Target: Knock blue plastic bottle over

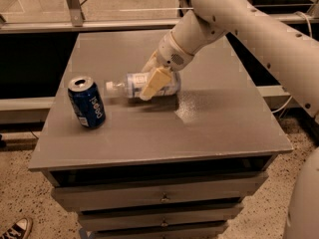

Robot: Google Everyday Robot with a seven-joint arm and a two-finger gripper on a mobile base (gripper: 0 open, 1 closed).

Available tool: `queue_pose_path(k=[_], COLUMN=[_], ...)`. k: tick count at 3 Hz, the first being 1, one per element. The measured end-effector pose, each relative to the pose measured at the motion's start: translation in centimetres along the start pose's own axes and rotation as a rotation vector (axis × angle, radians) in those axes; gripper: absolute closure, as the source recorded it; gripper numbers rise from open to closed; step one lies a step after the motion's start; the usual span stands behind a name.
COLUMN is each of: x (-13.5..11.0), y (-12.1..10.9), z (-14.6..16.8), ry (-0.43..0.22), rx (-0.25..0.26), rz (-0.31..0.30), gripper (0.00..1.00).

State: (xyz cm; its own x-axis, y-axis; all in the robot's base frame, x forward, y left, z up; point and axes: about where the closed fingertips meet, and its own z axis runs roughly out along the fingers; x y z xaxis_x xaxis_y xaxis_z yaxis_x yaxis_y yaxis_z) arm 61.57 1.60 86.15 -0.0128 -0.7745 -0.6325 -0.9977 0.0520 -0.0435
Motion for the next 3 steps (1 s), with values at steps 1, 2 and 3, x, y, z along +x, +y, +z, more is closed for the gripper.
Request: queue_pose_path(k=[1,2,3], x=[0.2,0.5,3.0], y=[-0.1,-0.5,-1.8], z=[0.1,-1.7,-7.5], ry=[-0.007,-0.069,-0.174], rx=[0.013,0.052,0.175], rz=[0.008,0.025,0.054], gripper=[0.0,0.0,0.0])
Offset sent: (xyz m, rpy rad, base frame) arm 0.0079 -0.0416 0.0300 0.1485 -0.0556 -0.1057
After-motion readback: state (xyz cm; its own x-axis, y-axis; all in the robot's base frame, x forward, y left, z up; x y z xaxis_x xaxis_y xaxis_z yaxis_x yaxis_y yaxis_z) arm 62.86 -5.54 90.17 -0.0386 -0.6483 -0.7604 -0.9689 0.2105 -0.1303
